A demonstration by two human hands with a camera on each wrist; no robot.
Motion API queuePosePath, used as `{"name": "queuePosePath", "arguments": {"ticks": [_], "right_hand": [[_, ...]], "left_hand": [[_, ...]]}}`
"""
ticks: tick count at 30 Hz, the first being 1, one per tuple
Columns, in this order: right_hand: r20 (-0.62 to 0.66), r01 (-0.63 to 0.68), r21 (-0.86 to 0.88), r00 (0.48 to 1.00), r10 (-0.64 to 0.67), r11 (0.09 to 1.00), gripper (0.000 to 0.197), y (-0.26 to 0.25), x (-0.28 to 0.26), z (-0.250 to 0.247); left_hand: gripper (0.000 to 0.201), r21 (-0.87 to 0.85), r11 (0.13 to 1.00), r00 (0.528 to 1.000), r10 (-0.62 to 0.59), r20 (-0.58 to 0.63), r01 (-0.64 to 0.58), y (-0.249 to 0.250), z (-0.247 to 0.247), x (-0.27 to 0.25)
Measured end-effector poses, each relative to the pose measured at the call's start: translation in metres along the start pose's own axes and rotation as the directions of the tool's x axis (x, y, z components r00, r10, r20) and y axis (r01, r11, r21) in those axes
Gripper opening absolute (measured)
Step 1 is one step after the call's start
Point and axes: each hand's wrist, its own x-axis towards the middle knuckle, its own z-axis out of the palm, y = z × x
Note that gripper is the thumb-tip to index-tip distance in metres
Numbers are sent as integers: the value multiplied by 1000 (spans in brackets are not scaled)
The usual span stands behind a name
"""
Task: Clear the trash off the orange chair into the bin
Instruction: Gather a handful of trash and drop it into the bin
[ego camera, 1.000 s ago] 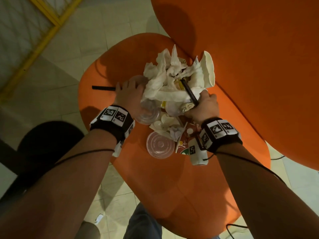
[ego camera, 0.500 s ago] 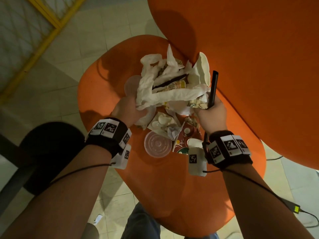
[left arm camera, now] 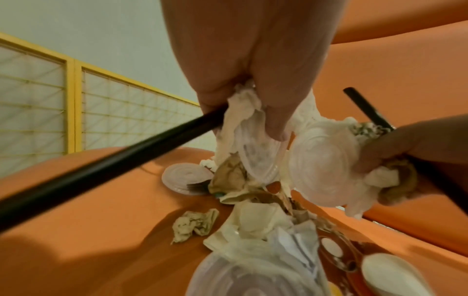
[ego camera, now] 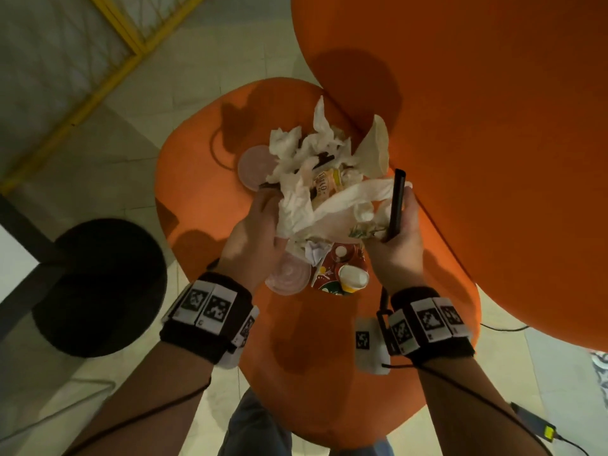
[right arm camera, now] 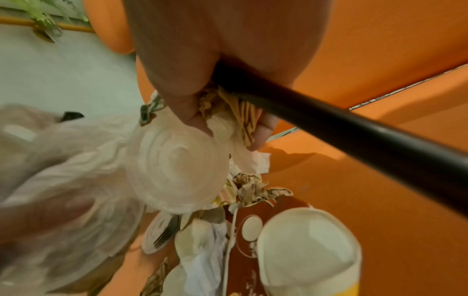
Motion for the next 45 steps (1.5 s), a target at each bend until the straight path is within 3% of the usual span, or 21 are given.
{"name": "queuePosePath", "arguments": {"ticks": [3,5,7,10,13,18,21,24,28,31,34,37,40,42,45], "right_hand": [[46,32,-32,998,-31,999,72,3,-3,-11],[125,-9,-28,992,12,1000,48,2,-4,-19],[195,-34,-40,980,42,999,38,3,-6,-27],[238,47,-90,971,-24,995,40,8,-10,-35],[275,67,-155,961,-22,986,43,15,-12,-39],[374,67,-211,927,17,975,52,19,-15,-43],[433,111,-168,901,-27,979,62,14,-22,-45],[500,154,-142,864,-64,978,72,7,-30,-45],[596,181,-67,796,-106,981,60,-7,-37,-36],[719,115,-66,694,-32,991,50,-19,-46,-23],[773,173,-85,633,-45,981,46,-29,-62,-1],[835,197,-73,549,-48,978,45,-40,-86,28],[888,228,-120,460,2,966,46,-46,-122,62],[905,249,-147,424,29,957,39,-43,-152,91],[922,246,-209,372,107,947,38,-34,-210,144]], "left_hand": [[56,-43,996,994,75,-75,-78,16,-5,-18],[75,-127,992,993,-5,-118,-10,30,-10,-29],[71,-305,950,988,-102,-115,62,43,-16,-39],[70,-406,912,982,-127,-140,60,45,-12,-53],[59,-436,891,986,-161,-43,126,44,-6,-59],[20,-538,842,973,-151,-177,33,50,0,-62],[28,-524,849,950,-210,-230,61,54,-1,-67],[32,-553,829,942,-250,-226,87,60,-2,-74],[42,-657,738,901,-378,-214,153,73,-13,-87],[36,-710,694,868,-420,-265,119,75,-27,-103],[36,-735,671,834,-459,-305,100,73,-43,-127],[46,-751,649,775,-536,-335,124,63,-53,-163],[40,-782,599,682,-644,-346,169,44,-56,-211],[37,-809,562,584,-720,-374,175,31,-58,-250],[36,-839,519,371,-820,-435,163,6,-63,-316]]}}
